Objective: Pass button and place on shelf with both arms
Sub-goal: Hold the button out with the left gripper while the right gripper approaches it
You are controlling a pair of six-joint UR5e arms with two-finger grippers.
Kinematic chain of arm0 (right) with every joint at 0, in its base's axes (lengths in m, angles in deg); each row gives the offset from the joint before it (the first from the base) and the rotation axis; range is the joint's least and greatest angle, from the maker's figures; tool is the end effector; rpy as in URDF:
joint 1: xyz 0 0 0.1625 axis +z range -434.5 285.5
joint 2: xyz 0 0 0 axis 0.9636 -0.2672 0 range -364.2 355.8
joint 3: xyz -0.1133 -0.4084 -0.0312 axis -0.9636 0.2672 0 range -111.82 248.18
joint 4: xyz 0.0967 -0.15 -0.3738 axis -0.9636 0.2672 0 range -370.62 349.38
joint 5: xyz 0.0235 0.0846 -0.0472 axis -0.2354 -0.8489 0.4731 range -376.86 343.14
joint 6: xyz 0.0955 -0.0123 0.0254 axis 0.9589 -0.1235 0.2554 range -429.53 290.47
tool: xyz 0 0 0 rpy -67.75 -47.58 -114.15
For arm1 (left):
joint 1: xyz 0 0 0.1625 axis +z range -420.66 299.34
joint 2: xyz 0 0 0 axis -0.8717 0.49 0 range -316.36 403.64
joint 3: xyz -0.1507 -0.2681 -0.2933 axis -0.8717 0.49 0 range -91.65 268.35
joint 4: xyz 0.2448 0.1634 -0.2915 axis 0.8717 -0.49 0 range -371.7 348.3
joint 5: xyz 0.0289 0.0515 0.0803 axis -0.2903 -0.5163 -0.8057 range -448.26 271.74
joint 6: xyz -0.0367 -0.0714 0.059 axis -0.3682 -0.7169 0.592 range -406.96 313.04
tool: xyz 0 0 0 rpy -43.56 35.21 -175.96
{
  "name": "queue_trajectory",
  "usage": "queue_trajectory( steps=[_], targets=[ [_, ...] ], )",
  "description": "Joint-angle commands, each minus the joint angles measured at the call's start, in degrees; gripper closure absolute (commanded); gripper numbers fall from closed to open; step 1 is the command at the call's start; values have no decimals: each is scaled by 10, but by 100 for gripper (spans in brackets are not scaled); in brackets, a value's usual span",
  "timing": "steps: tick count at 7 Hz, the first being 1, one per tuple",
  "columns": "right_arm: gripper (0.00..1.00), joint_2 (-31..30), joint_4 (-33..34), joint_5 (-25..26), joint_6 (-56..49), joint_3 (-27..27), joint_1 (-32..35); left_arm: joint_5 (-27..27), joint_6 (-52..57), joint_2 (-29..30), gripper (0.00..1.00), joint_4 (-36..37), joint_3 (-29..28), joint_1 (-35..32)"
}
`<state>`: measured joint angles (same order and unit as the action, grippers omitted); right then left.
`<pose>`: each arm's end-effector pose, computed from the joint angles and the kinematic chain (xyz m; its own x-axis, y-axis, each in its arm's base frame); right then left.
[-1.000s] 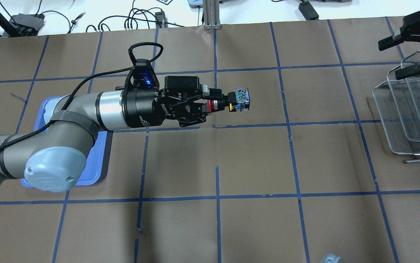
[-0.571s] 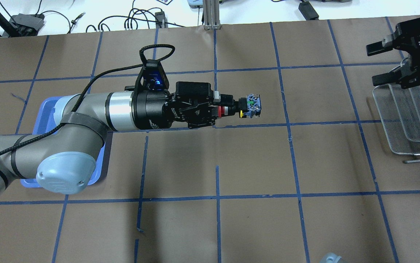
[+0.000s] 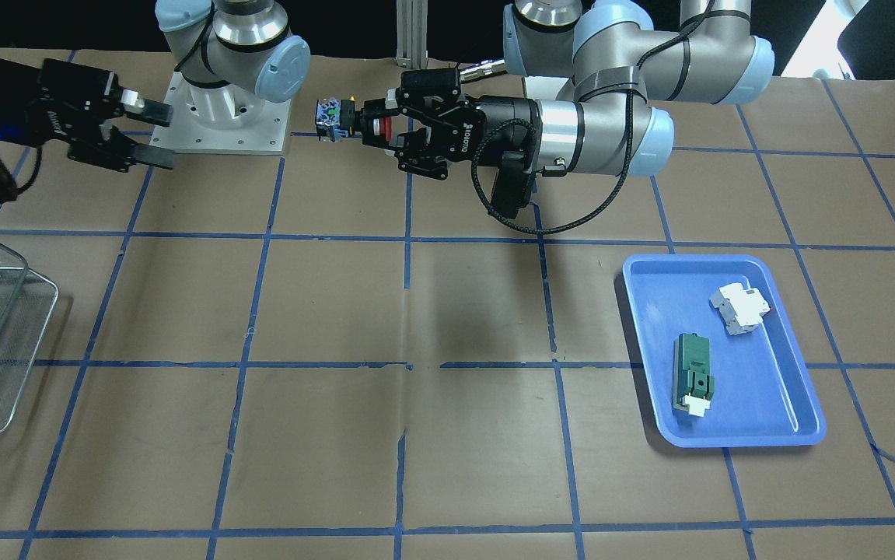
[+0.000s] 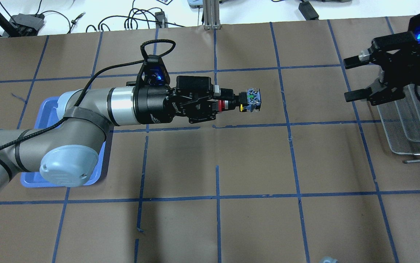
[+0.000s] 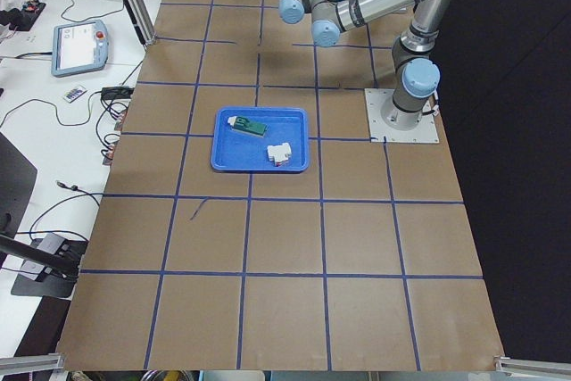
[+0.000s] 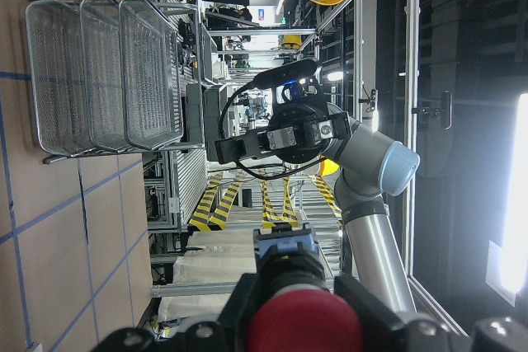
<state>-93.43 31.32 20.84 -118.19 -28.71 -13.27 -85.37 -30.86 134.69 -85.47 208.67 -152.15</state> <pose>-0.0068 -0.4530 0.4185 -0.3498 0.2021 -0.9148 0.0128 0.9774 0.2111 -0.2442 -0.4340 0.3621 0.0489 0.0156 0.9987 0.0120 0.9998 -0.0162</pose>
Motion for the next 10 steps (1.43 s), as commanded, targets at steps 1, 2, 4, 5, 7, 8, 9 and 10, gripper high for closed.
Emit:
queue_trajectory(
  steps=[1, 2, 4, 5, 7, 8, 9, 10],
  targets=[
    [1, -2, -11, -41, -32, -35, 51, 0, 1, 19, 100, 0, -21, 0],
    [0, -7, -24, -85, -36, -36, 82, -1, 1, 19, 100, 0, -20, -1],
    [0, -11, -41, -118, -35, -37, 114, -2, 1, 19, 100, 1, -19, -2],
    [1, -17, -41, -140, -37, -36, 125, -3, 0, 18, 100, 0, -20, -4],
    [7, -28, -37, -155, -41, -37, 137, -3, 0, 13, 100, 1, -20, -4],
    [11, -27, -35, -154, -42, -37, 137, -3, 0, 13, 100, 0, -20, -4],
    [15, -27, -33, -155, -41, -37, 137, -3, 0, 14, 100, 1, -20, -4],
    [22, -27, -30, -153, -42, -38, 137, -3, 0, 14, 100, 0, -20, -4]
  ],
)
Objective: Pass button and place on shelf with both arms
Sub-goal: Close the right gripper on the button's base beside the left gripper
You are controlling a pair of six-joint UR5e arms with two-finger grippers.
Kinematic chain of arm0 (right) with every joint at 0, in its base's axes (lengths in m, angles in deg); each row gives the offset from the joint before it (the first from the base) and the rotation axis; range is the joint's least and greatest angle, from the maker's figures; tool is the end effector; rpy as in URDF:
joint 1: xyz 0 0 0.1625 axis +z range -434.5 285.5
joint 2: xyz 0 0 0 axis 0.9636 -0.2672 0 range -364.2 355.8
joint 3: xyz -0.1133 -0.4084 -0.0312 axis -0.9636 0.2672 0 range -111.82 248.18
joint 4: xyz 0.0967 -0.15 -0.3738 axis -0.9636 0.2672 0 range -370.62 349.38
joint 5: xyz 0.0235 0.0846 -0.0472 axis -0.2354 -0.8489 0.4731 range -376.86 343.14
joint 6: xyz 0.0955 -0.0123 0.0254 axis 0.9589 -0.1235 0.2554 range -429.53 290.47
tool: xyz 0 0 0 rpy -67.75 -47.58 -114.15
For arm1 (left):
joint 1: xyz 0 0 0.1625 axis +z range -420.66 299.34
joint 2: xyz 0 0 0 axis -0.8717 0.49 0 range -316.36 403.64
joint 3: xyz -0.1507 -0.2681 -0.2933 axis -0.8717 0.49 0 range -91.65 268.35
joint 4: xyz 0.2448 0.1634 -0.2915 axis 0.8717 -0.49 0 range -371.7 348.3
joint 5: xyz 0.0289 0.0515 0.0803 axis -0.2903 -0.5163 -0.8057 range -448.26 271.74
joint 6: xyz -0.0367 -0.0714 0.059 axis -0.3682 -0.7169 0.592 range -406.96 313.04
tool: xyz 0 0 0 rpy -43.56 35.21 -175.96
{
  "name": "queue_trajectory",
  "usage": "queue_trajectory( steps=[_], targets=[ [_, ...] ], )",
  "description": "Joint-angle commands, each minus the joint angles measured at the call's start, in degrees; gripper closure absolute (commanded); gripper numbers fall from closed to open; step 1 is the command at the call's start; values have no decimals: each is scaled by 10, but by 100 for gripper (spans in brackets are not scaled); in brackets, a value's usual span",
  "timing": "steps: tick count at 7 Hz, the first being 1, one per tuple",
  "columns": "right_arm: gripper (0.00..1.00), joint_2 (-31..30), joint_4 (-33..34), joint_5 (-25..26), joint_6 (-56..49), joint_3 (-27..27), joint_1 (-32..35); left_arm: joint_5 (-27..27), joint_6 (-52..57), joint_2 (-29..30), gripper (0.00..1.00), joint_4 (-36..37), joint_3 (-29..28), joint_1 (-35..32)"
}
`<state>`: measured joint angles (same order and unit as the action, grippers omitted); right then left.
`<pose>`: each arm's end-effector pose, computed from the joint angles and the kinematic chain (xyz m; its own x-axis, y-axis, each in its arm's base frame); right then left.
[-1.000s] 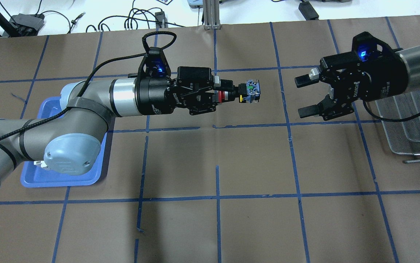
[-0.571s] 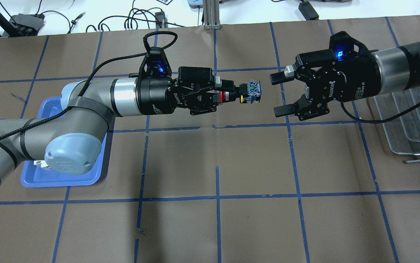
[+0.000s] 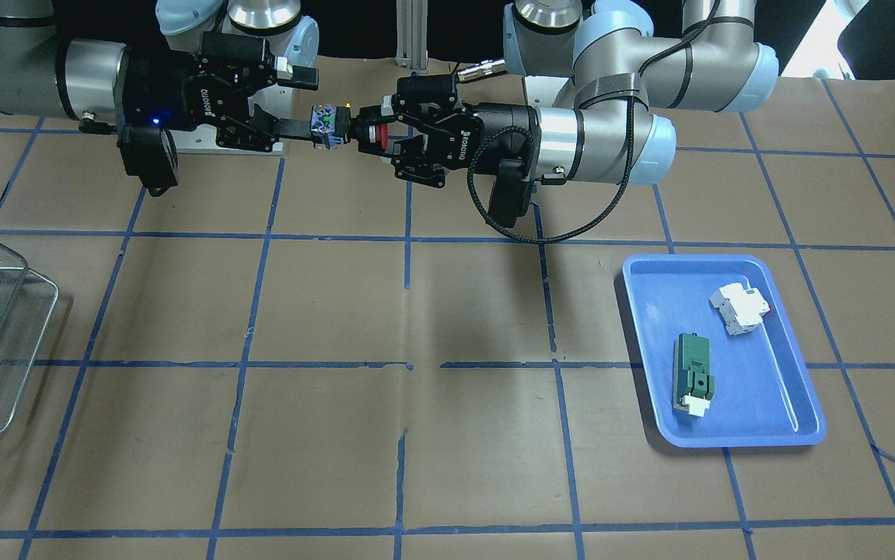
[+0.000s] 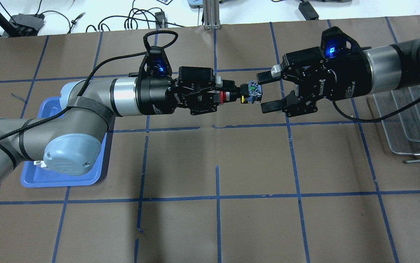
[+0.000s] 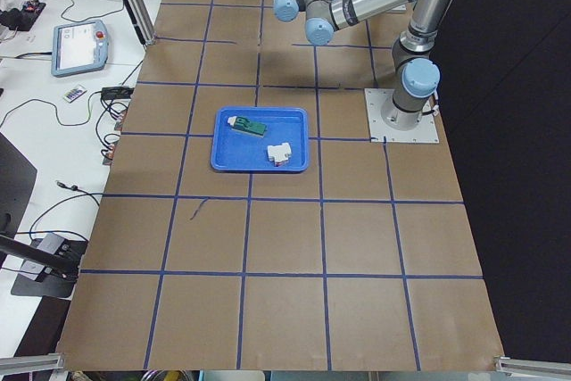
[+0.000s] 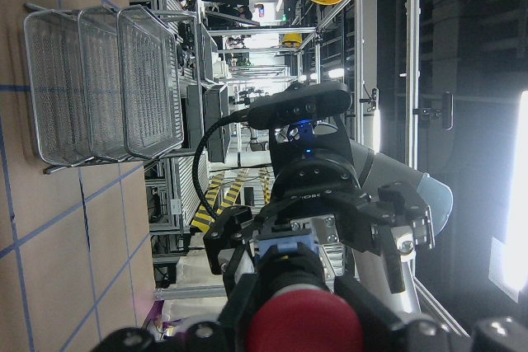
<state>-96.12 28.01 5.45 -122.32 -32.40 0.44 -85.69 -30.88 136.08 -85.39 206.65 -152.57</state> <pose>0.1162 -0.4358 0.4229 -0.1992 0.1433 -0.9694 -0.0476 0.9867 0.1557 -0.2478 -0.4448 0.3661 0.0441 0.0274 0.9987 0.0209 0.9994 -0.0283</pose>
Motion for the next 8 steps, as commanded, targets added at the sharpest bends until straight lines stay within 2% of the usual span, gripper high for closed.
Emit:
queue_trajectory(
  steps=[1, 5, 8],
  targets=[
    [25, 1, 3, 4, -2, 0, 1, 0, 0, 0, 100, 0, 0, 0],
    [23, 25, 0, -2, -1, 0, 0, 0, 0, 1, 100, 0, -1, 0],
    [55, 12, -6, 5, 1, 0, 0, 0, 0, 0, 100, 0, 0, 0]
  ],
)
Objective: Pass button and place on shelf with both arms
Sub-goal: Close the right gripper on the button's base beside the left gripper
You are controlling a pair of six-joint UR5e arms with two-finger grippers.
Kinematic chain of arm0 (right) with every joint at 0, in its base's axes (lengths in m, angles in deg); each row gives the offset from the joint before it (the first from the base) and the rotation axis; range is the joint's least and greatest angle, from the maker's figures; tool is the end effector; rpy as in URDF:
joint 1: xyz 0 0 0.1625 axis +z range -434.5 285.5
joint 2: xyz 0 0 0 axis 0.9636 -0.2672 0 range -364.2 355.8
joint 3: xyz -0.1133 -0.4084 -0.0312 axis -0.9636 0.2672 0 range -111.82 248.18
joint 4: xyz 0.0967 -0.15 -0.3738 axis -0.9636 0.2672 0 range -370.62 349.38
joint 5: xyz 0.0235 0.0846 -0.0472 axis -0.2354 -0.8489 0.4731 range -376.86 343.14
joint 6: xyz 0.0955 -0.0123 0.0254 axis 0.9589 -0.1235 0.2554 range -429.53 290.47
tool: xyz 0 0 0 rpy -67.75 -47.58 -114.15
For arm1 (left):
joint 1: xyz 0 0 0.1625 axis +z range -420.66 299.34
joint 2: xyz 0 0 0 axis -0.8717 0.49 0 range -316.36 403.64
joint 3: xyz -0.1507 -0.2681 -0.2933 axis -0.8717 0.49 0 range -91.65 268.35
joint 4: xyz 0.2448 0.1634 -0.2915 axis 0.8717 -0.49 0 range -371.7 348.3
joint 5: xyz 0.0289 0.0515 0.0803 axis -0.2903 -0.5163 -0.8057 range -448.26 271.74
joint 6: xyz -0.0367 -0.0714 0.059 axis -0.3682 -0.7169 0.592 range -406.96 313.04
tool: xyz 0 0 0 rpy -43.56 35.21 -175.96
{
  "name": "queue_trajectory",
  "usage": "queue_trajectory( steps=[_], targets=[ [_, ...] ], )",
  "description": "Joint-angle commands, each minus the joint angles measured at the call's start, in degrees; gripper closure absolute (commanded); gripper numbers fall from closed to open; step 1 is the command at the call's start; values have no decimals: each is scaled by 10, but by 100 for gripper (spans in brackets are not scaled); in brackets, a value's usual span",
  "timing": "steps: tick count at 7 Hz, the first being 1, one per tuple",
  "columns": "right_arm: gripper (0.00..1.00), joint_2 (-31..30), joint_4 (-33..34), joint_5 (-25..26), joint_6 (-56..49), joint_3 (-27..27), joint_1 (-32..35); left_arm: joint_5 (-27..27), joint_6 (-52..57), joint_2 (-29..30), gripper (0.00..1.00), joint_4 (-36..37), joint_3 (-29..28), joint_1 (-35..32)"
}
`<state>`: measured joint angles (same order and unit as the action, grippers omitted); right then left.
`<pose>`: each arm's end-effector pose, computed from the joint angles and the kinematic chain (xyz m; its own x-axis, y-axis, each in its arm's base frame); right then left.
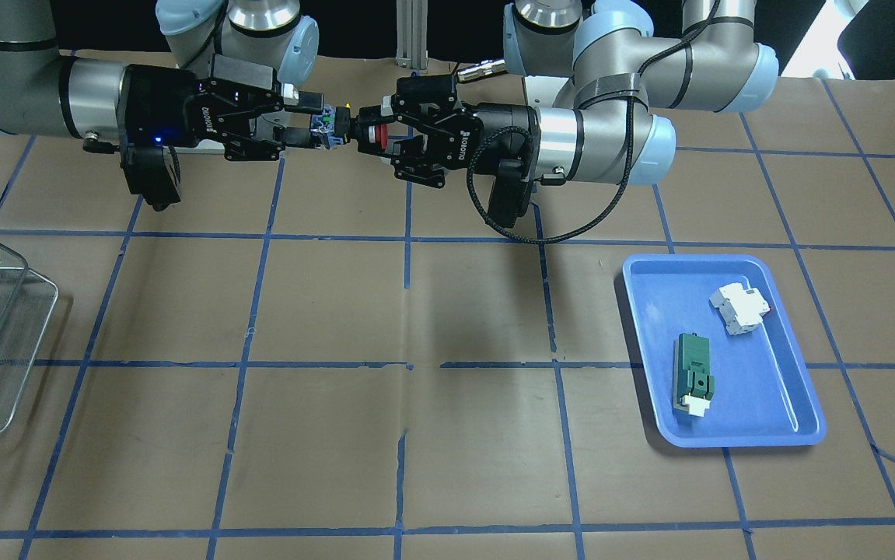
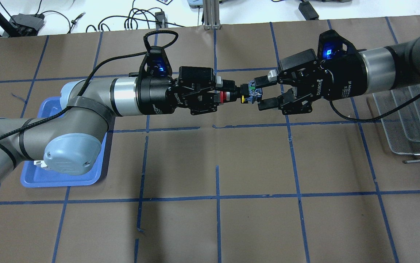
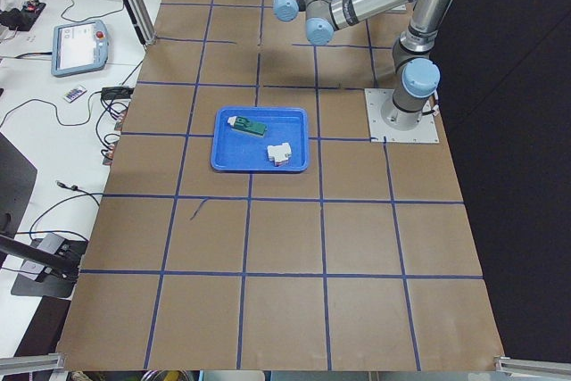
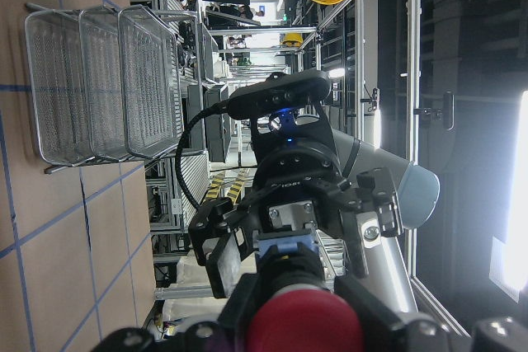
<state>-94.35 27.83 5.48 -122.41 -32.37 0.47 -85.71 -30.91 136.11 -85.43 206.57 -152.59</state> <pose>0.1144 -0.4431 0.4109 -0.1911 0.1730 -0.9662 -0.0503 0.9813 0.1856 -0.2480 -0.4451 0.3664 0.0437 0.0270 0.9987 0.0214 0.9994 -0.0280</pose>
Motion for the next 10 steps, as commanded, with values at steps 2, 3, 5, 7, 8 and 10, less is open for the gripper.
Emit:
queue_trajectory(
  steps=[2, 3, 5, 7, 8, 10],
  targets=[
    [70, -14, -4, 3, 3, 0, 0, 0, 0, 1, 100, 0, 1, 0],
    [71, -13, -4, 5, 5, 0, 0, -2, 0, 2, 100, 1, 1, 0],
    [71, -12, -4, 5, 7, 2, 0, -2, 0, 3, 85, 1, 0, 1],
    [71, -9, 0, 3, 10, 10, -4, -3, -10, 2, 2, 1, -13, 2],
    [71, -8, 11, 2, 24, 24, -13, -3, -63, 2, 0, 4, -27, 2],
    [71, -8, 50, 24, 34, 47, -59, -4, -141, 0, 0, 40, -37, 11]
  ],
)
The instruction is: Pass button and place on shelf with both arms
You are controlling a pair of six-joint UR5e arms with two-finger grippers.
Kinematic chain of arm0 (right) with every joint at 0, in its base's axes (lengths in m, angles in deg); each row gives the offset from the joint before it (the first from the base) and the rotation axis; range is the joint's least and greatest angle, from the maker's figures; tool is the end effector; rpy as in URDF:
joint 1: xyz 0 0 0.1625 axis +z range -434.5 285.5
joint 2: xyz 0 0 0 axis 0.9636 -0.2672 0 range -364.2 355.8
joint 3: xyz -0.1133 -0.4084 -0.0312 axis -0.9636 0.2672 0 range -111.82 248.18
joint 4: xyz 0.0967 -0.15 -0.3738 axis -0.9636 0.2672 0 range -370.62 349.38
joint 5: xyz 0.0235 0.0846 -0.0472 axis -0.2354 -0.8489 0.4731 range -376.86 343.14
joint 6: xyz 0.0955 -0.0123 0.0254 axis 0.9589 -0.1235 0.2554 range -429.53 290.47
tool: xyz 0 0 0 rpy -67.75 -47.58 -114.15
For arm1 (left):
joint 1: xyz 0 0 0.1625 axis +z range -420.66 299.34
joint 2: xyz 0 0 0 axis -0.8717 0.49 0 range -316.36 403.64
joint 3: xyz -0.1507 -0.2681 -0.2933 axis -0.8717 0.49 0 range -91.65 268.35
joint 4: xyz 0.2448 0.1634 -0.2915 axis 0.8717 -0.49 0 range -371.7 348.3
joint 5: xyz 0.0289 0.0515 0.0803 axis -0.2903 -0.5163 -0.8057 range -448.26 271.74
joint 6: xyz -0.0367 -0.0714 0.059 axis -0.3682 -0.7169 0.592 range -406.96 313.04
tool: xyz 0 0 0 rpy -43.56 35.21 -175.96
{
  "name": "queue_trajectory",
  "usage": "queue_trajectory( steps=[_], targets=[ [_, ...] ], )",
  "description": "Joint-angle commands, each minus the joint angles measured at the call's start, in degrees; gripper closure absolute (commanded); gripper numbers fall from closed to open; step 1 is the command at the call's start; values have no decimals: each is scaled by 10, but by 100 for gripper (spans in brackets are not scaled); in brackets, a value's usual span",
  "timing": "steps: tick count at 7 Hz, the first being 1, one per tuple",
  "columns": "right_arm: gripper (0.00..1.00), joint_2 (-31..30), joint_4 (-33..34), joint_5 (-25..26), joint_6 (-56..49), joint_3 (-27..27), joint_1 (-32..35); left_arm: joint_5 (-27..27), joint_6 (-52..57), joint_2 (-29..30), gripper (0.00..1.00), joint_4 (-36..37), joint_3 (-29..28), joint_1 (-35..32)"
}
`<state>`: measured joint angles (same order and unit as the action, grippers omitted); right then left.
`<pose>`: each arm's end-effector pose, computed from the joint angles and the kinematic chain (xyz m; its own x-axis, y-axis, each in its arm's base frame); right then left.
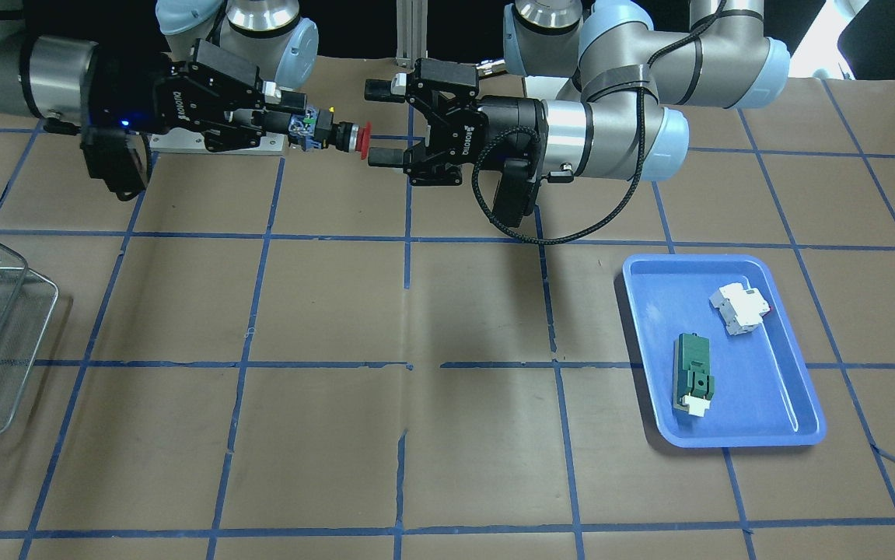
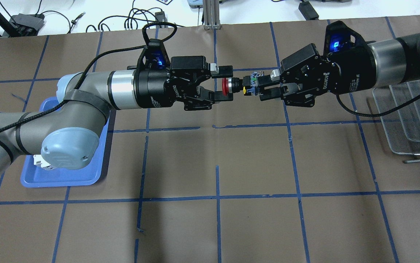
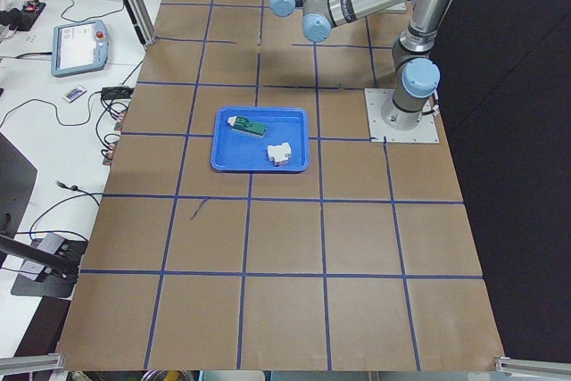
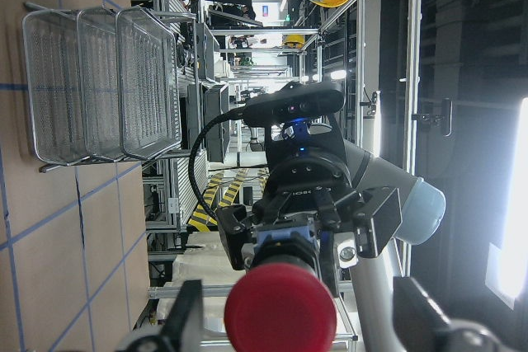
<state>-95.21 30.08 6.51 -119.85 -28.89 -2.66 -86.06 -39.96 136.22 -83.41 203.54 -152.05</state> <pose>0.0867 -0.4566 0.4415 -0.2267 0.1213 -0.9664 0.0042 0.9923 0.1236 -0.2441 -0.4593 0.3917 0.0371 -0.0443 0.9983 0.0196 0.9989 0.0436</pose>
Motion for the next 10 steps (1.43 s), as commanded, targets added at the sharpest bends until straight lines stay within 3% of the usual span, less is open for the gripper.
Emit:
queue_trajectory(
  steps=[1, 2, 3, 4, 5, 7, 9, 10],
  targets=[
    [71, 3, 113, 112, 40, 23, -64, -66, -112, -2, 0, 85, -15, 26],
    [70, 4, 216, 217, 84, 35, -83, -176, -165, 0, 0, 127, -24, 68],
    [71, 12, 304, 302, 90, 57, -84, -196, -169, 0, 0, 121, -23, 95],
    [71, 34, 379, 443, 91, 84, -84, -320, -169, 0, 0, 121, -27, 105],
    [71, 60, 442, 559, 89, 117, -84, -442, -171, 0, 0, 121, -38, 105],
    [71, 121, 495, 725, 85, 178, -84, -604, -192, 3, 0, 42, -119, 82],
    [71, 165, 564, 743, 84, 181, -98, -799, -191, -10, 0, -64, -205, 27],
    [71, 178, 563, 739, 81, 174, -127, -890, -191, -10, 0, -123, -256, 3]
  ],
)
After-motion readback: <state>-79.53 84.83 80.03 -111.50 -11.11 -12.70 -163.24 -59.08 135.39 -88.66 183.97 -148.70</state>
